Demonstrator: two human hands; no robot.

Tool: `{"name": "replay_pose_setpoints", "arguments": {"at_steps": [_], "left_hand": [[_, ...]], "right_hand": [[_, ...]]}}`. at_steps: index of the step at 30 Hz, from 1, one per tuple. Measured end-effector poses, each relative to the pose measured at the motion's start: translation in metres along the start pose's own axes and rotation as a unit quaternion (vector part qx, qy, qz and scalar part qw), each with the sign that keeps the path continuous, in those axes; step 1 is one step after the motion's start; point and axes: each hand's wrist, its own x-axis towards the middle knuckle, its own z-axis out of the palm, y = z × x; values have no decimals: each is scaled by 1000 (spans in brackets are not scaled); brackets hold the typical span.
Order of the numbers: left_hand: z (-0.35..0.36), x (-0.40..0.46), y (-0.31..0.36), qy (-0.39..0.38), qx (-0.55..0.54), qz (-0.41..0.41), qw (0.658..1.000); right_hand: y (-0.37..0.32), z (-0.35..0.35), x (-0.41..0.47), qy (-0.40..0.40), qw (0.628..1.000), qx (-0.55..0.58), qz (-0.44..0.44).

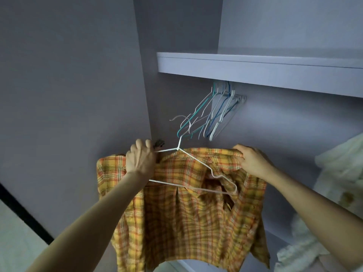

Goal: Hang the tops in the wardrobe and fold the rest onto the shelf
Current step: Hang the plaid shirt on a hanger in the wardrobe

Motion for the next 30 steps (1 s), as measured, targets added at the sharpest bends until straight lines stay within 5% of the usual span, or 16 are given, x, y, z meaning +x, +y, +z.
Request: {"name": "replay_pose_setpoints", "arguments": {"at_steps": [7, 11, 15, 19, 23, 25, 30], "left_hand": [[6, 10, 11, -73, -82, -109, 988], [5, 4, 24, -176, -202, 10, 963], [0, -9, 28, -133, -302, 152, 931], [-1, -12, 21, -105, -287, 172, 936], [1, -19, 18, -150, -142, 192, 959], [4, -24, 20, -133, -75, 177, 972], [0, -20, 31, 9, -102, 75, 992]], "right_hand": [[-27, 15, -12, -87, 992, 85, 38], [-22, 38, -13, 8, 990, 1, 142], [-16, 38, -8, 48, 973, 5, 224], [-17, 30, -2, 45, 974, 67, 213], [-12, 17, 0, -19, 981, 110, 161], [-9, 10, 0, 1, 981, 113, 155], [-17, 12, -2, 44, 975, 158, 150]]}}
